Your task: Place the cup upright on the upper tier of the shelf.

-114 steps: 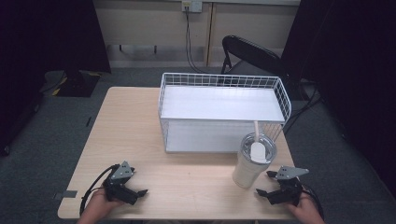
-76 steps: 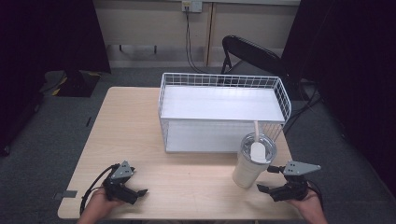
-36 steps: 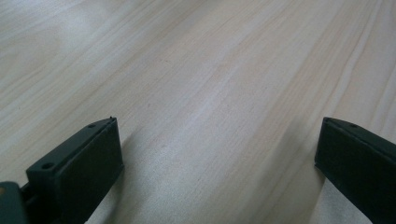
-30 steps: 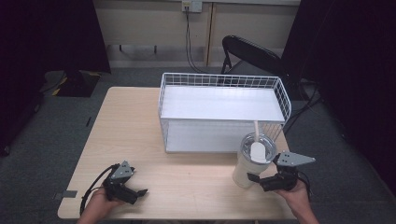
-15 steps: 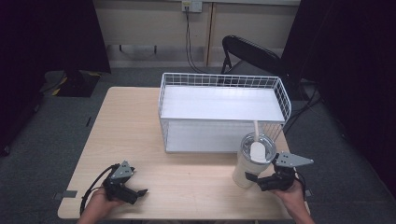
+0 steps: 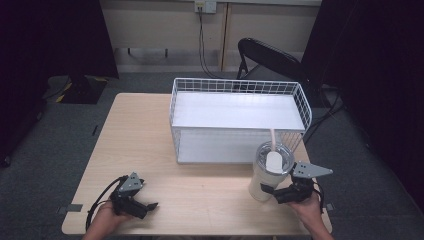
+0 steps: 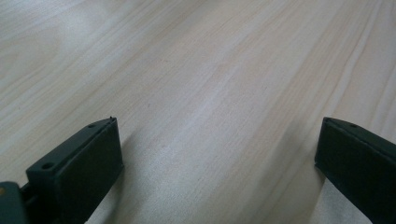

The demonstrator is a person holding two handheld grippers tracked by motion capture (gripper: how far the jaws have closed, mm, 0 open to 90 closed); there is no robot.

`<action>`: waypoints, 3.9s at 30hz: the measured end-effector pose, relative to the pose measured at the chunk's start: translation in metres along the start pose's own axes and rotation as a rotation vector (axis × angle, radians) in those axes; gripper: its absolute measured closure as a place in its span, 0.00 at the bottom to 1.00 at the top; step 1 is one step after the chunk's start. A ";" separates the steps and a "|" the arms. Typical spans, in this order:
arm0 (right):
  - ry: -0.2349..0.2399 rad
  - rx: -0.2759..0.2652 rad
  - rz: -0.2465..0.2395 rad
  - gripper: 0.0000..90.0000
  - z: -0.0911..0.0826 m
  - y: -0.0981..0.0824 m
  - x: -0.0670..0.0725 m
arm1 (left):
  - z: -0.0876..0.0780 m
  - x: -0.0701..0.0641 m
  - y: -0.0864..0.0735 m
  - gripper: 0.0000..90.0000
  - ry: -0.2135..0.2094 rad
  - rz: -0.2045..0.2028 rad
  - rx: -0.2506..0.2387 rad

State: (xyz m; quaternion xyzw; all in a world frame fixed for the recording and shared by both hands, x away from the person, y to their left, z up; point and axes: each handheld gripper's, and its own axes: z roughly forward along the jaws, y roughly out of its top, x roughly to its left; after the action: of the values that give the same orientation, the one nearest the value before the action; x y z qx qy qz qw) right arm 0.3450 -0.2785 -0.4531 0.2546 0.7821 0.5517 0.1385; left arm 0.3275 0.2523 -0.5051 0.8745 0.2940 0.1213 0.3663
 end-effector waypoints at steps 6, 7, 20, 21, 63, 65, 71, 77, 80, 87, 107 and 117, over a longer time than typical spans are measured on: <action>0.001 0.012 -0.011 0.10 -0.001 0.001 0.000 | 0.000 0.000 0.000 0.00 0.000 0.000 0.000; 0.000 0.010 -0.009 0.10 -0.001 0.000 0.000 | 0.000 0.000 0.000 0.00 0.000 0.000 0.000; -0.025 -0.017 -0.021 0.11 -0.003 -0.002 0.003 | 0.000 0.000 0.000 0.00 0.000 0.000 0.000; -0.034 -0.024 -0.021 0.11 -0.004 -0.002 0.004 | 0.000 0.000 0.000 0.00 0.000 0.000 0.000; 0.026 -0.116 0.013 0.11 -0.013 0.056 -0.003 | 0.000 0.000 0.000 0.00 0.000 0.000 0.000; 0.025 -0.116 0.011 0.11 -0.013 0.060 -0.003 | 0.000 0.000 0.000 0.00 0.000 0.000 0.000; 0.032 -0.120 0.017 0.12 -0.012 0.073 -0.005 | 0.000 0.000 0.000 0.00 0.000 0.000 0.000; 0.032 -0.107 0.014 0.11 -0.011 0.083 -0.006 | 0.000 0.000 0.000 0.00 0.000 0.000 0.000; 0.032 -0.107 0.017 0.12 -0.010 0.086 -0.007 | 0.000 0.000 0.000 0.00 0.000 -0.001 0.000; 0.040 -0.092 0.022 0.11 -0.012 0.098 -0.010 | 0.000 0.000 0.000 0.00 0.000 0.000 0.000; 0.046 -0.112 0.005 0.12 -0.011 0.131 -0.015 | 0.000 0.000 0.000 0.00 0.000 0.000 0.000; 0.052 -0.111 0.003 0.12 -0.010 0.142 -0.016 | 0.000 0.000 0.000 0.00 0.000 0.000 0.000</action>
State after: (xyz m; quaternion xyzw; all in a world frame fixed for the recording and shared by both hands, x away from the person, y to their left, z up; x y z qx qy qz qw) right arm 0.3888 -0.2581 -0.3181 0.2332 0.7533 0.6008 0.1311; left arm 0.3275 0.2523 -0.5051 0.8744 0.2942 0.1212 0.3663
